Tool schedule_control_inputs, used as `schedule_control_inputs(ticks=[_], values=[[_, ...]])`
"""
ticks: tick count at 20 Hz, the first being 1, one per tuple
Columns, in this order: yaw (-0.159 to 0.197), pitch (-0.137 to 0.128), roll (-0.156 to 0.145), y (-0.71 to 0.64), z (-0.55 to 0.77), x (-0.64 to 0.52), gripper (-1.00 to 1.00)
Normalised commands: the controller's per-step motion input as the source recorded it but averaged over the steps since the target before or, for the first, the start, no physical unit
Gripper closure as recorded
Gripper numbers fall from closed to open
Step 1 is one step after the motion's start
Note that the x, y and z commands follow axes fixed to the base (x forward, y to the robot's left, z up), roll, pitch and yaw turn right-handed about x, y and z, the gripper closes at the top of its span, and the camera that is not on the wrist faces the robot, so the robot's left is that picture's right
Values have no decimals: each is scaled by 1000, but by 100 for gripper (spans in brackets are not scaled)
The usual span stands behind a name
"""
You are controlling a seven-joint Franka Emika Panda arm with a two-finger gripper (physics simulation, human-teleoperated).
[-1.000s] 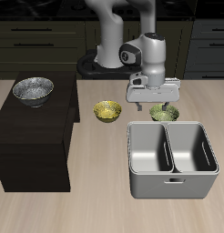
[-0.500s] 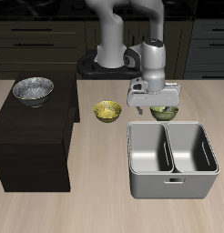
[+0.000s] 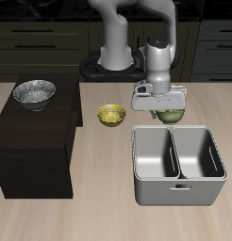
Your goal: Stack the green bowl on the black bowl
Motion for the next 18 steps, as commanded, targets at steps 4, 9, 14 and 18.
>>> schedule_control_inputs(ticks=[4, 9, 14, 18], values=[[-12, -5, 8, -48, 215, 3, 100], [-26, 19, -11, -137, 342, 68, 100], [-27, -9, -8, -178, 480, 33, 100], [-30, -6, -3, -210, 408, 72, 100]])
